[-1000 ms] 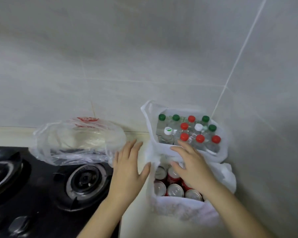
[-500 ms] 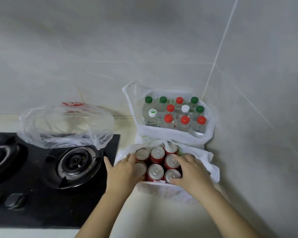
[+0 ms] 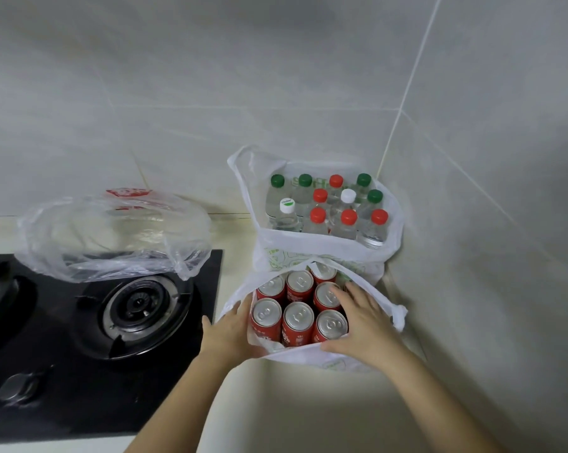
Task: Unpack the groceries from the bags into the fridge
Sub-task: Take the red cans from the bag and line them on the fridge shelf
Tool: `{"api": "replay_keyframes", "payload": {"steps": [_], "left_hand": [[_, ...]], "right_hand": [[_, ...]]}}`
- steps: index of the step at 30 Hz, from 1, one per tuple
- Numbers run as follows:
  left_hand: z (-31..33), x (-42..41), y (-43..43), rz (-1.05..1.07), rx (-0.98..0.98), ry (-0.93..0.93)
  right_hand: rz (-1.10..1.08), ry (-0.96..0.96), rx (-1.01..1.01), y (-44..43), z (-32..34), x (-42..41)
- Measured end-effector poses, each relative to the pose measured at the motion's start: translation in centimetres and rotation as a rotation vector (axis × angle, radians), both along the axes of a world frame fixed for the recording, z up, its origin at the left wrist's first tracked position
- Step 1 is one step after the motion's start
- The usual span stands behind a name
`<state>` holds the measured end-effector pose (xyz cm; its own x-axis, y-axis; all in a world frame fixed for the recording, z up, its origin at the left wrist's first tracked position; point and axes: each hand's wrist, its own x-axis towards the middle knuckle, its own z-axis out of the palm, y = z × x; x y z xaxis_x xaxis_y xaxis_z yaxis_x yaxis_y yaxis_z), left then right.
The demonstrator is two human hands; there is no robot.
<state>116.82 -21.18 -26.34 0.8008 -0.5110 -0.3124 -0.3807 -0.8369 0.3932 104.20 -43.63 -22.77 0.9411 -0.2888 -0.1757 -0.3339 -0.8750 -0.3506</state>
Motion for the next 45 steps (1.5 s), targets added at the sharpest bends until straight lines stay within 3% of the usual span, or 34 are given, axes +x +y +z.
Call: {"api": "replay_keyframes", "payload": {"steps": [5, 11, 14, 16, 19, 23, 31, 36, 40, 45], "left_hand": [[-1.8, 0.5, -0.4, 0.001, -0.019, 0.044], [0.3, 0.8, 1.2, -0.099, -0.089, -0.081], [1.4, 1.5, 1.7, -0.132, -0.408, -0.141], [2.1, 1.8, 1.3, -0.132, -0.498, -0.129], [2.1, 3.0, 0.2, -0.120, -0.469, -0.022], [1.4, 4.6, -1.0, 0.044, -0.557, 0.236], [1.1, 4.7, -3.6, 0.253, -0.563, 0.547], [1.4, 5.5, -4.5, 0.252, -0.488, 0.637], [1.9, 6.3, -4.9, 0.198, -0.588, 0.637], [2.4, 7.1, -4.8, 0.176, -0.531, 0.630]], "right_hand": [[0.052, 0.007, -0.083, -0.2, -1.8, -1.2], [-0.024, -0.102, 0.096, -1.1, -0.6, -1.0], [-0.085, -0.187, 0.135, -2.0, -0.6, -0.7], [-0.121, -0.213, 0.160, -2.6, -0.7, -0.4], [-0.149, -0.225, 0.205, -3.3, -1.2, -0.1], [-0.189, -0.225, 0.201, -3.9, -1.1, 0.2], [-0.313, -0.162, 0.482, -5.0, -1.7, 1.6], [-0.271, -0.033, 0.382, -5.4, -1.1, 2.9], [-0.193, -0.017, 0.283, -5.5, -0.4, 3.7], [-0.236, 0.031, 0.423, -6.8, -0.8, 4.9]]}}
